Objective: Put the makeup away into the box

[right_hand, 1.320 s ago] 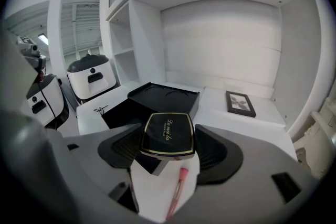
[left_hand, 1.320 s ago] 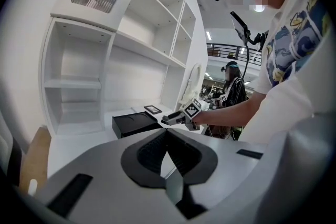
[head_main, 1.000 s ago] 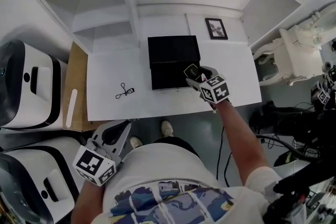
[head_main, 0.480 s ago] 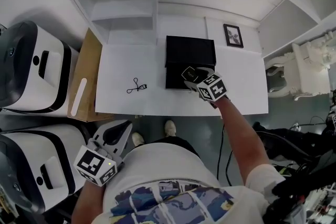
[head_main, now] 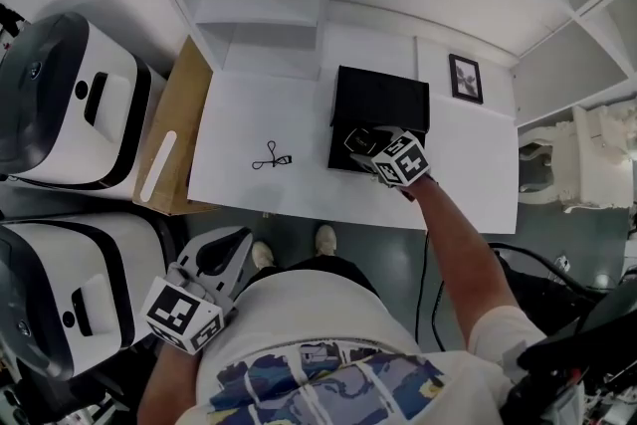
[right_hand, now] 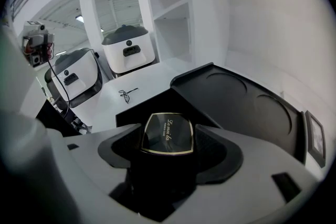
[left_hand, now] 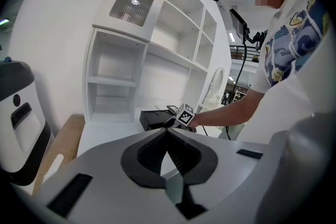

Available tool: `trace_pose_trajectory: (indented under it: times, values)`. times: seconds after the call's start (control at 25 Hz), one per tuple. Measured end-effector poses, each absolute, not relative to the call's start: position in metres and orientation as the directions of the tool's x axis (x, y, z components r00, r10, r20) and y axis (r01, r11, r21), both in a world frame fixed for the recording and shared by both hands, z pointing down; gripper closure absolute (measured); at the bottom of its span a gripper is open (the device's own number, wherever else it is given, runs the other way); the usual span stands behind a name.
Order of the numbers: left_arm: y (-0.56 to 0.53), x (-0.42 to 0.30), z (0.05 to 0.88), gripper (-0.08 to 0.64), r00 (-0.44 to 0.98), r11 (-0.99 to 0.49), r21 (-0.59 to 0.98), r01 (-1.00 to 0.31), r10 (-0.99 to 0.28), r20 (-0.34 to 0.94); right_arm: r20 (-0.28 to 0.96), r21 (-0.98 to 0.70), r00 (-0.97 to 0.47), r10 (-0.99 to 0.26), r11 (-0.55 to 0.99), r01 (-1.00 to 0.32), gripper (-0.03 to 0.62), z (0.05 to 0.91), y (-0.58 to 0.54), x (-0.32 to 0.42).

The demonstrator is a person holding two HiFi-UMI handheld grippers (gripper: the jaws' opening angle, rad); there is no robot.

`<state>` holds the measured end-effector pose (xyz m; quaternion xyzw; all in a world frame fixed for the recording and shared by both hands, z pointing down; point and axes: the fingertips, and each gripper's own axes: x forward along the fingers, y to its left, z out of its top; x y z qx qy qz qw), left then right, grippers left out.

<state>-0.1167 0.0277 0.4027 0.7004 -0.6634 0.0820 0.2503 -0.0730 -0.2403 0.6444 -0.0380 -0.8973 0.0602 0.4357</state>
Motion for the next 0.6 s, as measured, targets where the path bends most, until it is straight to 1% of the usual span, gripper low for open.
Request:
trace_pose_trajectory:
  times: [0.24,0.6]
  values:
    - [0.03,-0.118,0.405,0.546,0.072,0.046,0.242,-0.969,-0.886,0.458,0.793,-0.157,-0.584,0.174,0.984,0.08,0.265,0.657,-0.233,-0.084]
    - [0.029,-0.116,0.407,0.546,0.046,0.082,0.247,-0.965,-0.882,0.47,0.81,-0.138,-0.543,0.222,0.972,0.19,0.265,0.671,-0.218,-0.094]
